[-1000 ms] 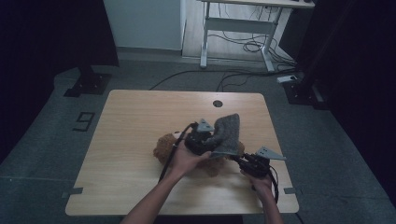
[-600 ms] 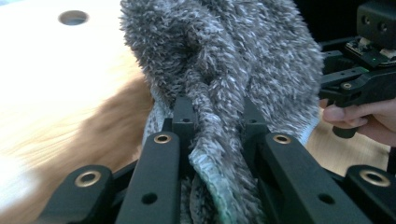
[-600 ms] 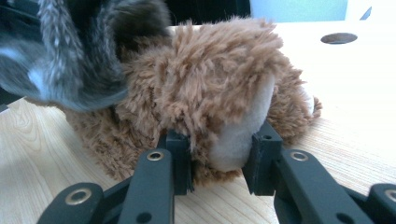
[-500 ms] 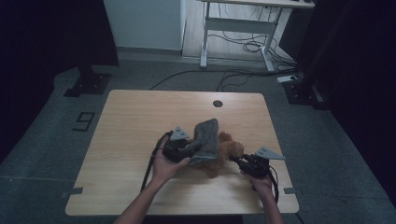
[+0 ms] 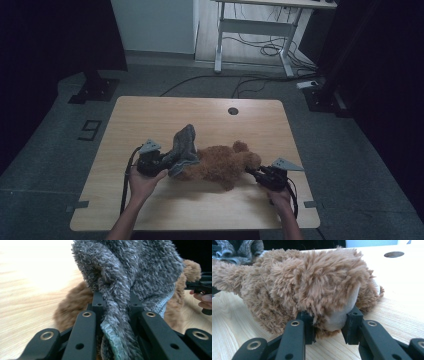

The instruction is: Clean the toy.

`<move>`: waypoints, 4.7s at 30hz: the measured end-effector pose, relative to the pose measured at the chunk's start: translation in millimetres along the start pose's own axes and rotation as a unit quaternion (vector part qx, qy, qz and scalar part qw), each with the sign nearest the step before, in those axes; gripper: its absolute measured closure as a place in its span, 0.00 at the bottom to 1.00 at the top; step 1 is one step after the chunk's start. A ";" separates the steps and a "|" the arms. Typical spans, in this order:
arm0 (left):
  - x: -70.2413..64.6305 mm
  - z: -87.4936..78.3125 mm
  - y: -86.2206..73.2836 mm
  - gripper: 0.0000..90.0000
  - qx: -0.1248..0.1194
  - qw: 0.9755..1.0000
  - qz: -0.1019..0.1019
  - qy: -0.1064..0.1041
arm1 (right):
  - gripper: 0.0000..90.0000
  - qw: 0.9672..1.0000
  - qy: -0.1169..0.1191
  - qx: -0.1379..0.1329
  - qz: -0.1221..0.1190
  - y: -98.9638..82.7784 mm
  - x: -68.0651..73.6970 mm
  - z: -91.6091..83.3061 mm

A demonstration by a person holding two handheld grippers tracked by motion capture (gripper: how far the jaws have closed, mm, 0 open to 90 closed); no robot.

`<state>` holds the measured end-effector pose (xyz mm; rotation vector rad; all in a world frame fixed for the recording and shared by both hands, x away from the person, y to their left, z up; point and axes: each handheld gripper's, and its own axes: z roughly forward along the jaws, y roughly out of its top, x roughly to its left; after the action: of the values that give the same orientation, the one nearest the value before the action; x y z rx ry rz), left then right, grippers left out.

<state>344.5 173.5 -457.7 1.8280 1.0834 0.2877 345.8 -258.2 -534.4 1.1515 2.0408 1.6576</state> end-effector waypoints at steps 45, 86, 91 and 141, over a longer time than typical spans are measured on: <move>-5.0 43.1 25.5 0.83 0.033 0.999 0.014 0.009 | 0.60 1.000 0.006 -0.003 -0.016 1.6 4.8 -13.3; -24.0 16.7 -24.1 0.82 0.020 0.998 0.048 -0.036 | 0.46 0.991 0.029 0.117 -0.060 8.0 50.2 48.3; -4.0 41.2 -1.7 0.82 0.016 0.999 0.032 -0.018 | 0.46 0.995 0.001 0.088 -0.055 16.3 34.7 68.6; 9.5 48.9 40.9 0.82 0.059 0.994 0.043 0.086 | 0.64 0.993 0.032 0.093 -0.061 -6.8 30.8 40.2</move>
<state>401.9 144.8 -451.7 1.9873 1.1626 0.4470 349.1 -208.3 -544.9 1.0170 2.2970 1.4913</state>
